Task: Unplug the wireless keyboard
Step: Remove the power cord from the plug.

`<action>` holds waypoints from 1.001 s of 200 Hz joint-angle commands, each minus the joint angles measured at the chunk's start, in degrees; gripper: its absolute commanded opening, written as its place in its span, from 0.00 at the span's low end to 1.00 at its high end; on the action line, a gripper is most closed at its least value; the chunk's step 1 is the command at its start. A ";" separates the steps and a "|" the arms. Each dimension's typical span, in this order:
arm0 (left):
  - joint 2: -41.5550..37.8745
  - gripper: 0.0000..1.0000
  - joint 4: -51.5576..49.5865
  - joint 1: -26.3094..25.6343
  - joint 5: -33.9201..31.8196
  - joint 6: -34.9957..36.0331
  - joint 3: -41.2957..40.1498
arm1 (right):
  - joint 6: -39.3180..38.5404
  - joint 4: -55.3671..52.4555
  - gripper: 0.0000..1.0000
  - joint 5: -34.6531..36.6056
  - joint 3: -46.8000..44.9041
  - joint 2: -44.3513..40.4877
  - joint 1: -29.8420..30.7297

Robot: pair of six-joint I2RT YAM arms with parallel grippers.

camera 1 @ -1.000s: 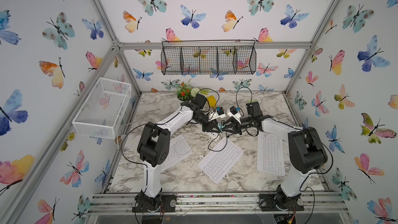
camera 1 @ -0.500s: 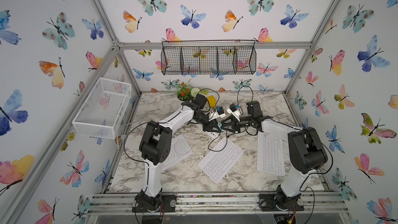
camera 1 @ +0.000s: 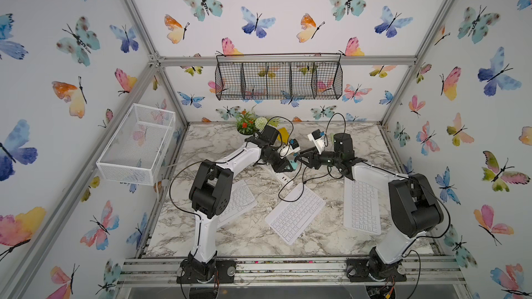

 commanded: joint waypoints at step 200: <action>-4.64 0.00 10.48 -1.34 -6.28 -12.57 -5.65 | 14.32 8.39 0.32 15.24 -0.82 5.49 5.15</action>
